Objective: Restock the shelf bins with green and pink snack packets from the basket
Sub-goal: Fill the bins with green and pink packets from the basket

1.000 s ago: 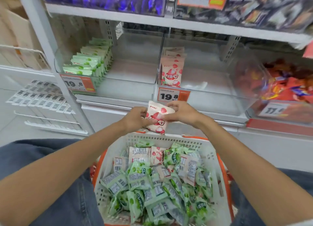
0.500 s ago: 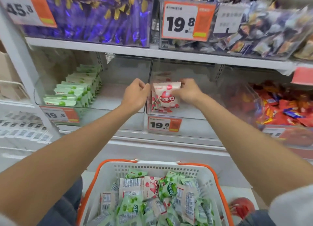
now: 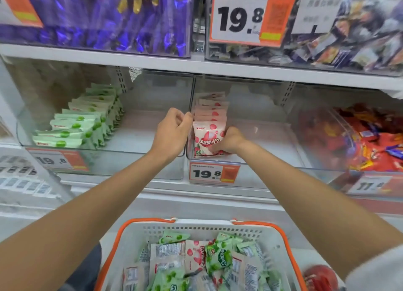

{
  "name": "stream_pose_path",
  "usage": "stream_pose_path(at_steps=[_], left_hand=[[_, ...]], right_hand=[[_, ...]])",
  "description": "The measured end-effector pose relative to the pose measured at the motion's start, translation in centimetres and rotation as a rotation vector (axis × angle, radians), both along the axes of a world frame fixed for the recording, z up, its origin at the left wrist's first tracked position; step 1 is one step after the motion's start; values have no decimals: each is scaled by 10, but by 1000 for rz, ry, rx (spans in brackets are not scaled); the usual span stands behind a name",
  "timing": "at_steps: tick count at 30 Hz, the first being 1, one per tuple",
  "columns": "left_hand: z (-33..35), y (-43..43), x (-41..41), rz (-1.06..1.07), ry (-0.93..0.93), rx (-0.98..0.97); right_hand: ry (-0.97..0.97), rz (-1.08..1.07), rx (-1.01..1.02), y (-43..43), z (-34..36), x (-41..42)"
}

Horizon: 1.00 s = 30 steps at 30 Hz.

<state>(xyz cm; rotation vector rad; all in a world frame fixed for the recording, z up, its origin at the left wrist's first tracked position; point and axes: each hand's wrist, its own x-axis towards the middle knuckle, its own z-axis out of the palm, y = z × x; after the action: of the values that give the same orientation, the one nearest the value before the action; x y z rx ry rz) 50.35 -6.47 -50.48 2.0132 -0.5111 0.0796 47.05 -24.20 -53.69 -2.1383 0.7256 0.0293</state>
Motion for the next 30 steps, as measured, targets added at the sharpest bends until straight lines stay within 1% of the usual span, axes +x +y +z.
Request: stream_pose_path(at_steps=[5, 8, 11, 15, 18, 20, 24, 28, 30], left_hand=[[0, 0, 0, 1, 1, -4], [0, 0, 0, -1, 11, -9], [0, 0, -1, -5, 18, -13], [-1, 1, 0, -7, 23, -11], [-1, 1, 0, -7, 28, -6], [-1, 1, -1, -10, 31, -9], [0, 1, -2, 5, 11, -5], [1, 1, -4, 8, 0, -16], [1, 1, -4, 8, 7, -32]], right_hand=[[-88, -51, -102, -5, -1, -2], [-112, -31, -149, -3, 1, 2], [-93, -26, -157, 4, 2, 10], [19, 37, -157, 7, -9, 17], [53, 29, -170, 9, -11, 16], [47, 27, -139, 11, -8, 16], [17, -46, 48, 8, -9, 17], [-26, -84, 128, 9, -9, 20], [-24, -81, 135, 11, -7, 20]])
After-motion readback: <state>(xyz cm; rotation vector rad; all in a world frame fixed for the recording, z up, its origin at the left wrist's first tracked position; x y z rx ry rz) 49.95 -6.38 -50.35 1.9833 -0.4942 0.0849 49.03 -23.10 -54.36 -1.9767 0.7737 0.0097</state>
